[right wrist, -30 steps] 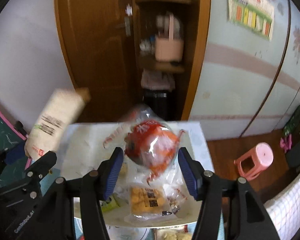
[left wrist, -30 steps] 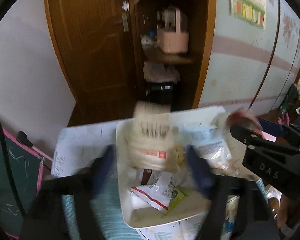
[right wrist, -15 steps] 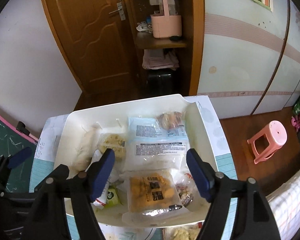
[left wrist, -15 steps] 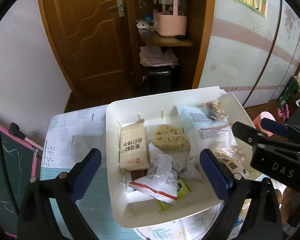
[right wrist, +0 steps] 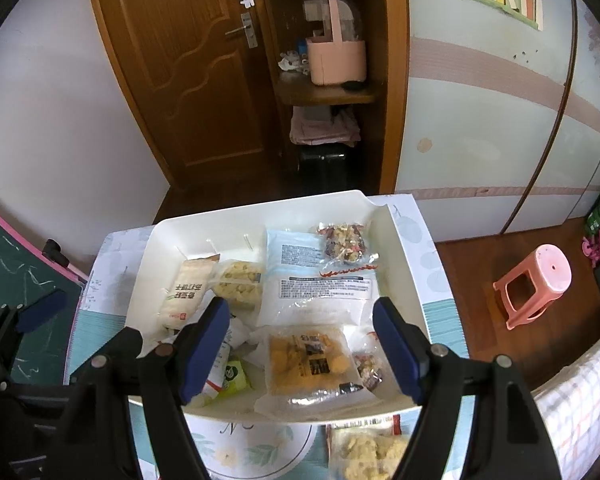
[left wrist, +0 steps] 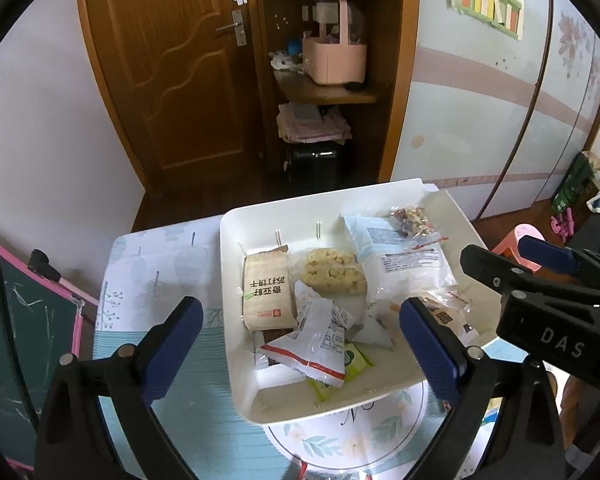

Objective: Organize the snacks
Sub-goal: 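Withdraw both open tools from the basket toward the red-edged candy bag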

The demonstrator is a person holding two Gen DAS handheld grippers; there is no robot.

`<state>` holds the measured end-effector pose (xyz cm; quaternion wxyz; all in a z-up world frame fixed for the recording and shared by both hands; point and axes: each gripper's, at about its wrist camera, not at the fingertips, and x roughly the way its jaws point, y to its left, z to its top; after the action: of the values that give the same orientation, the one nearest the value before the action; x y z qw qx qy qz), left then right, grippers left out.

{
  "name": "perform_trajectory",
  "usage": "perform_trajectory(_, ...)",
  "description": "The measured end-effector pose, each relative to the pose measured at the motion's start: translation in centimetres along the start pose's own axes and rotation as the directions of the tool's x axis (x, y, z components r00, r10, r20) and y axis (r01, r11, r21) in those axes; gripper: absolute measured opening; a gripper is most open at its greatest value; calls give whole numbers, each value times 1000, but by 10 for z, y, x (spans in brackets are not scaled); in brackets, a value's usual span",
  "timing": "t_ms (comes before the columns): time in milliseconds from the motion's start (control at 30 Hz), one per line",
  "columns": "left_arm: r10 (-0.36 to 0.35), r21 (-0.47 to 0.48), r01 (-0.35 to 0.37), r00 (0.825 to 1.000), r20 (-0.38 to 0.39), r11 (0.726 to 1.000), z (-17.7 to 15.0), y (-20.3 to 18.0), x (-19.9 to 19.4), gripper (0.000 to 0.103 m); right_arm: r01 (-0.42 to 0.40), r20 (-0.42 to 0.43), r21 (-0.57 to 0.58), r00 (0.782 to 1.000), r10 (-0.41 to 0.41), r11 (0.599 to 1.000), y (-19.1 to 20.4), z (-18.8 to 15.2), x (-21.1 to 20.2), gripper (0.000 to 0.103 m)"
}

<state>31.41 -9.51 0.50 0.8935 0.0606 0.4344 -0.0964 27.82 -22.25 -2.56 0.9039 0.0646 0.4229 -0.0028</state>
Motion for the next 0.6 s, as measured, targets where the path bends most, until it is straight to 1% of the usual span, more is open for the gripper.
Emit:
perform_trajectory(100,-2,6,2,1000,20,1000,-1,0,-18,98,-2,19,-3,1000,2,1000,1,-2,-15,75)
perform_trajectory(333,-15,13,14,997,79,1000,-8,-1,-68,98,-1,79,-16,997,2,1000,5,-9,-65,75)
perform_trajectory(600,-51,31,47,988,149,998,-25,-5,-125,98,12,150,-58,989,-3,998,6,-29,-122,75)
